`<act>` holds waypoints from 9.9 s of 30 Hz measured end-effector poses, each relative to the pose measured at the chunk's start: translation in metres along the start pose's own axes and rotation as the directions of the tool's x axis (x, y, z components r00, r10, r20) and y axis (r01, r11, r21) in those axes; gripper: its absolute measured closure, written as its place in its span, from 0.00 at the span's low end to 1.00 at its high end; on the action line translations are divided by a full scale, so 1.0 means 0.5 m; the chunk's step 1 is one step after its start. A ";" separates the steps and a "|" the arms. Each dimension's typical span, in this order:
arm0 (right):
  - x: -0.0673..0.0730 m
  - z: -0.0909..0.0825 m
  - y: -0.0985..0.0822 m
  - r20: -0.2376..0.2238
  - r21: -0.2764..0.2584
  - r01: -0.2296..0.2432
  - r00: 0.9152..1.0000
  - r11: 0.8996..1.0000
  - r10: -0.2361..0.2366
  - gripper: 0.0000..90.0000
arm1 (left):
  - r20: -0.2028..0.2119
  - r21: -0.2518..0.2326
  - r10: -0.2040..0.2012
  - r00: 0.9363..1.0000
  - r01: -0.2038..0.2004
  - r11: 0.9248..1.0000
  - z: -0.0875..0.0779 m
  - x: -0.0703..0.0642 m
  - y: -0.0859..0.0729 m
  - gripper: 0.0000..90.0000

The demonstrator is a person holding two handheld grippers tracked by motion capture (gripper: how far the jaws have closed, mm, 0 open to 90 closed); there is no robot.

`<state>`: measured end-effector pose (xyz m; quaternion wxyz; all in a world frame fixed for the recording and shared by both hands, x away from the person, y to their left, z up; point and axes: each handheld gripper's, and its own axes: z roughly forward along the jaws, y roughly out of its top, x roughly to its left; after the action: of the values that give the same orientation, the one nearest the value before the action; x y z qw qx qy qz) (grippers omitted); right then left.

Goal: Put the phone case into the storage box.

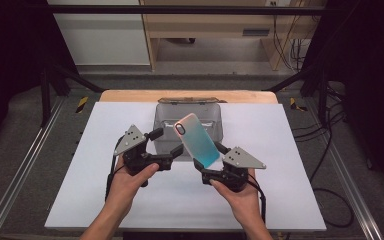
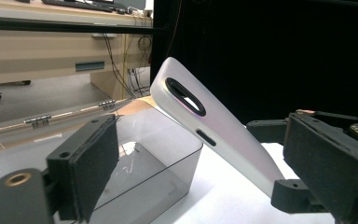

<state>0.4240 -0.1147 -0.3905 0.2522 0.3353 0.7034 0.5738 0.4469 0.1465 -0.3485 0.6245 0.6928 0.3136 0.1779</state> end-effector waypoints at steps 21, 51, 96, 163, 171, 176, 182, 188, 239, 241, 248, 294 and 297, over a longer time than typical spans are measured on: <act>0.007 -0.004 -0.004 0.009 -0.028 0.011 1.000 1.000 -0.011 0.19 | 0.048 0.015 -0.075 0.996 0.075 0.997 0.032 -0.002 -0.006 0.47; 0.008 0.005 -0.020 -0.004 -0.010 0.010 1.000 1.000 -0.010 0.19 | 0.060 0.001 -0.182 0.982 0.182 0.983 0.035 0.003 0.003 0.78; 0.055 0.018 -0.021 0.087 0.007 0.035 0.996 0.999 -0.035 0.06 | -0.051 -0.020 -0.161 0.986 0.160 0.987 0.034 -0.004 0.022 0.90; 0.157 0.096 0.029 0.361 -0.055 0.145 0.925 0.988 -0.116 0.64 | -0.055 -0.031 -0.199 0.978 0.198 0.980 0.037 -0.044 0.025 0.91; 0.158 0.099 0.031 0.372 -0.052 0.132 0.923 0.990 -0.104 0.67 | -0.061 -0.027 -0.201 0.978 0.200 0.979 0.037 -0.044 0.025 0.91; 0.159 0.102 0.033 0.387 -0.052 0.126 0.917 0.991 -0.096 0.68 | -0.063 -0.031 -0.208 0.976 0.207 0.978 0.037 -0.045 0.025 0.91; 0.160 0.104 0.032 0.399 -0.056 0.127 0.912 0.990 -0.094 0.71 | -0.062 -0.029 -0.216 0.975 0.214 0.976 0.036 -0.045 0.026 0.91; 0.160 0.102 0.033 0.405 -0.056 0.122 0.910 0.991 -0.089 0.76 | -0.067 -0.033 -0.224 0.972 0.222 0.974 0.037 -0.047 0.026 0.90; -0.068 0.156 0.177 0.430 -0.155 -0.109 0.887 0.982 0.166 0.90 | -0.480 -0.044 0.016 0.877 -0.042 0.998 -0.192 0.128 -0.144 0.07; -0.080 0.165 0.176 0.436 -0.152 -0.110 0.884 0.982 0.167 0.90 | -0.484 -0.043 0.012 0.875 -0.037 0.998 -0.196 0.135 -0.152 0.07; -0.115 0.197 0.167 0.457 -0.143 -0.100 0.876 0.985 0.155 0.90 | -0.494 -0.045 0.022 0.869 -0.051 0.998 -0.208 0.159 -0.167 0.04; -0.191 0.237 0.083 0.497 0.046 -0.196 0.855 0.980 0.148 0.90 | -0.502 -0.011 0.026 0.864 -0.037 0.999 -0.213 0.183 -0.185 0.03; -0.184 0.230 0.079 0.489 0.056 -0.196 0.860 0.979 0.144 0.90 | -0.500 -0.008 0.028 0.866 -0.037 0.999 -0.211 0.181 -0.185 0.03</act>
<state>0.5760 -0.1068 -0.3792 0.3501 0.5409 0.6149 0.4547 0.4269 0.2877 -0.4355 0.5251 0.6231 0.4510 0.3641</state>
